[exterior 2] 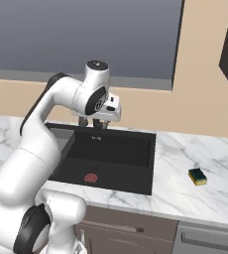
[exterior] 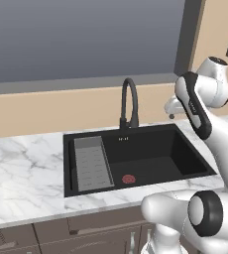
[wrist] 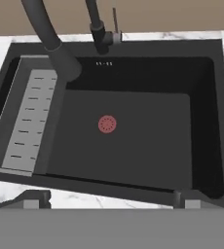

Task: Soak the sponge with water for a few seconds and then drop it inside the sink.

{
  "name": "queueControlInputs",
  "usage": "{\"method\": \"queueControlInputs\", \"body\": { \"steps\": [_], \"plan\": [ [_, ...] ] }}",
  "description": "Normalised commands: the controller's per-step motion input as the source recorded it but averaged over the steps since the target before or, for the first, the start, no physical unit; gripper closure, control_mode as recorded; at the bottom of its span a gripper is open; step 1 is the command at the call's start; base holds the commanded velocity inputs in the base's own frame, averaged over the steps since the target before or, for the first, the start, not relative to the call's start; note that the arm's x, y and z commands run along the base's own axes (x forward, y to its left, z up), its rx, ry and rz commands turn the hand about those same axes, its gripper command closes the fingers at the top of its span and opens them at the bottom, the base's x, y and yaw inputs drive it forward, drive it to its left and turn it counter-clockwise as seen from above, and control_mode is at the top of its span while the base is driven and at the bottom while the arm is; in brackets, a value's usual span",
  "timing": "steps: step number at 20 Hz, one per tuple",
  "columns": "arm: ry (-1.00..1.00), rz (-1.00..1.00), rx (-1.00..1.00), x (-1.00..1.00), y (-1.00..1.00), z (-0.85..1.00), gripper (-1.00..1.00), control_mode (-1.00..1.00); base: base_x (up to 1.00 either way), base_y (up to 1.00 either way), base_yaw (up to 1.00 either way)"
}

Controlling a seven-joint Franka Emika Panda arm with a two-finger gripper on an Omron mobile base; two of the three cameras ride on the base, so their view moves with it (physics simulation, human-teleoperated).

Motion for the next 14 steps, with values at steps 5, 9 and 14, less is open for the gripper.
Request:
{"method": "queueControlInputs", "body": {
  "steps": [5,9,14],
  "plan": [
    [0.04,0.07,0.13,0.20,0.00,0.00,-1.00,-1.00,0.00,0.00,0.00],
    [0.00,0.10,0.07,0.26,0.00,-0.07,-1.00,-1.00,0.00,0.00,0.00],
    [-0.05,0.12,0.02,0.19,0.00,-0.13,-1.00,-1.00,0.00,0.00,0.00]
  ]
}}
